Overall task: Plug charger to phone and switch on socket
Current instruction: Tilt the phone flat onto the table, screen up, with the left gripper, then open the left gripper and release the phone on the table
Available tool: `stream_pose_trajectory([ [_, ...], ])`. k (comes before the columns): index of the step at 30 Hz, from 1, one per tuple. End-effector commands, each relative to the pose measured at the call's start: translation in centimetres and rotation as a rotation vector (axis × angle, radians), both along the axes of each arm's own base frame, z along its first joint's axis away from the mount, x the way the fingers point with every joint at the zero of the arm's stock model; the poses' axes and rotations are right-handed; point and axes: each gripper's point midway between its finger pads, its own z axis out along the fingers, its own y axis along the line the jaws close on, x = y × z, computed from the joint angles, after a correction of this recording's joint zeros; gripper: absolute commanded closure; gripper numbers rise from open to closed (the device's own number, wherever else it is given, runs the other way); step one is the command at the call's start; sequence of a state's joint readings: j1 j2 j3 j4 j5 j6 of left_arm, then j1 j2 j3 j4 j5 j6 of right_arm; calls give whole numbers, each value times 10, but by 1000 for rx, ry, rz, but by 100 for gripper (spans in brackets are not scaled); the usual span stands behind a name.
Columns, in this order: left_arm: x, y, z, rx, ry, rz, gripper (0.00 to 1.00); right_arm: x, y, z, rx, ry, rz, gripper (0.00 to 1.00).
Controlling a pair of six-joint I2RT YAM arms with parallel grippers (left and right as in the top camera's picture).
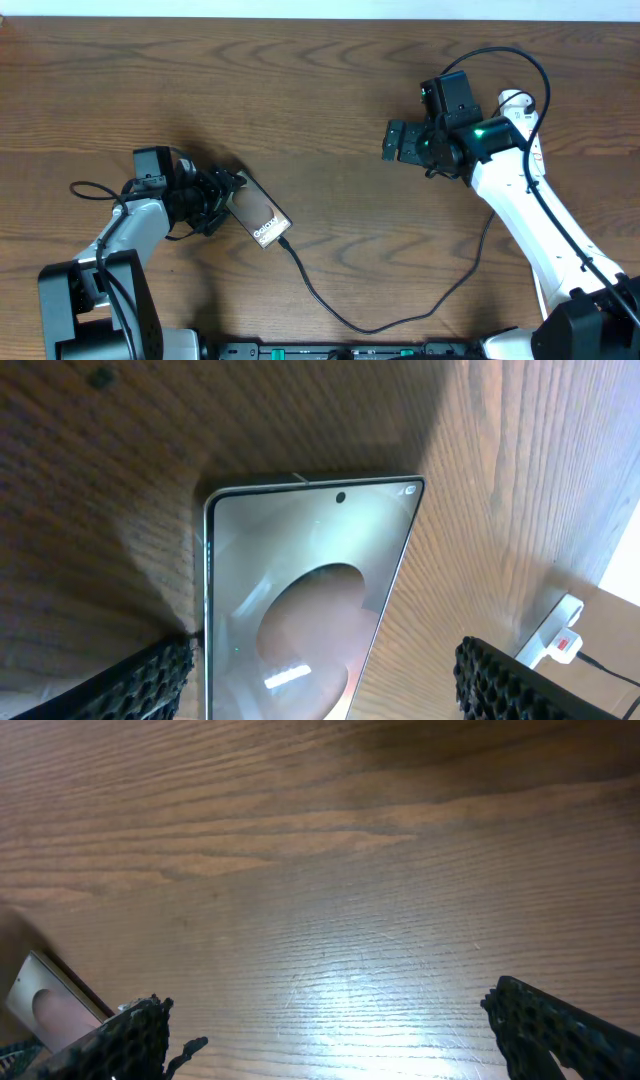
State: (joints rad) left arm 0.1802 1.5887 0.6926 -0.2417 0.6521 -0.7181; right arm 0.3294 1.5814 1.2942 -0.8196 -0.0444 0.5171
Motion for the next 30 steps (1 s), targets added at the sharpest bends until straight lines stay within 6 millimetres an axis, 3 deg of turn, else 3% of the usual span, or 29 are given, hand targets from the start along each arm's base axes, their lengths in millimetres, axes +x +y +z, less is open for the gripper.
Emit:
stream_pose_trajectory([
  [1, -17, 6, -21, 54, 88, 13, 13, -1, -1, 5, -15, -16, 8, 1],
  [11, -16, 5, -17, 48, 73, 11, 12, -1, -1, 4, -25, -16, 20, 1],
  [17, -11, 6, 3, 68, -7, -12, 12, 0, -5, 4, -42, -21, 11, 1],
  [21, -8, 6, 30, 93, -96, -29, 12, -1, -5, 4, -43, -19, 11, 1],
  [30, -5, 7, 119, 223, -459, -115, 12, -1, -5, 4, -42, -18, 10, 1],
])
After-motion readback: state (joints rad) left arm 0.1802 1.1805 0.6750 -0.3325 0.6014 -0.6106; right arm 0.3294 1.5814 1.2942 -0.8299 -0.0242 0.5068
